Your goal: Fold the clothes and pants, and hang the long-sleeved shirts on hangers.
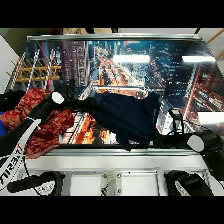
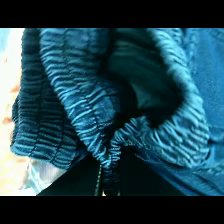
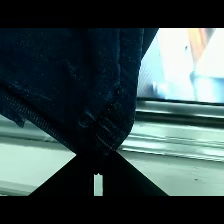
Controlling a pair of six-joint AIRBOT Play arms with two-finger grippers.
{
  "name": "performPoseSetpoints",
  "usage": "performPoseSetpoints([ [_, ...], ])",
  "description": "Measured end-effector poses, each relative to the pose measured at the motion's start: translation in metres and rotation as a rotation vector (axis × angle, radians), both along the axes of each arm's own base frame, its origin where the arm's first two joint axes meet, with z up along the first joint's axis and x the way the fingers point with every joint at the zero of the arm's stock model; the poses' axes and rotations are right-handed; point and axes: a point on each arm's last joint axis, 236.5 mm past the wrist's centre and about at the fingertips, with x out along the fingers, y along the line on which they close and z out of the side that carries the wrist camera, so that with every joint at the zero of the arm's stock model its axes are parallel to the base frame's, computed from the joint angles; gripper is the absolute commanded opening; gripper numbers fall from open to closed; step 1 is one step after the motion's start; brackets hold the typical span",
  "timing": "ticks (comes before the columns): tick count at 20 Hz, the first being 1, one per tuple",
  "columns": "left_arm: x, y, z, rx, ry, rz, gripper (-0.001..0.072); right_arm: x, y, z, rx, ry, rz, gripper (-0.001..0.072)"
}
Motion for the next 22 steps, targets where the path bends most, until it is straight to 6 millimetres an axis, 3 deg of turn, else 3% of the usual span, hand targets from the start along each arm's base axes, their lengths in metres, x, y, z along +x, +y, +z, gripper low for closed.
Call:
performPoseSetpoints([
  [7, -0.013, 0.002, -0.007, 0.014, 0.035, -0.029, 0.0026, -0.018, 0.01, -0.031, 0.031, 0.089, -0.016, 0.0024],
  [8, -0.014, 0.002, -0.007, 0.018, 0.039, -0.035, 0.0026, -0.02, 0.015, -0.032, 0.048, 0.104, -0.015, 0.004],
  [9, -0.015, 0.002, -0.008, 0.021, 0.043, -0.04, 0.0027, -0.022, 0.02, -0.034, 0.062, 0.114, -0.005, 0.0153],
  [10, -0.016, 0.003, -0.008, 0.024, 0.043, -0.045, 0.0128, -0.025, 0.024, -0.034, 0.073, 0.129, 0.012, 0.0407],
  [11, -0.015, 0.006, -0.009, 0.032, 0.039, -0.044, 0.0488, -0.03, 0.026, -0.035, 0.079, 0.146, 0.027, 0.0606],
  [12, -0.016, 0.007, -0.009, 0.031, 0.042, -0.043, 0.0672, -0.025, 0.036, -0.031, 0.121, 0.129, 0.024, 0.0646],
  [14, -0.015, 0.007, 0.003, 0.011, 0.042, -0.042, 0.0669, -0.018, 0.044, -0.018, 0.159, 0.107, 0.025, 0.0647],
  [16, -0.002, 0.015, 0.028, 0.0, -0.012, -0.024, 0.0669, 0.003, 0.046, 0.009, 0.195, 0.036, 0.004, 0.0646],
  [18, 0.008, 0.02, 0.066, -0.021, -0.084, -0.012, 0.0669, 0.031, 0.029, 0.039, 0.183, -0.063, -0.049, 0.0646],
  [20, 0.012, 0.026, 0.1, -0.026, -0.159, -0.005, 0.0656, 0.052, 0.0, 0.054, 0.153, -0.116, -0.123, 0.0647],
  [21, 0.01, 0.025, 0.114, -0.032, -0.185, -0.012, 0.0427, 0.059, -0.016, 0.054, 0.138, -0.123, -0.161, 0.0648],
  [22, 0.007, 0.022, 0.125, -0.036, -0.206, -0.023, 0.0139, 0.064, -0.031, 0.049, 0.133, -0.112, -0.195, 0.0649],
])
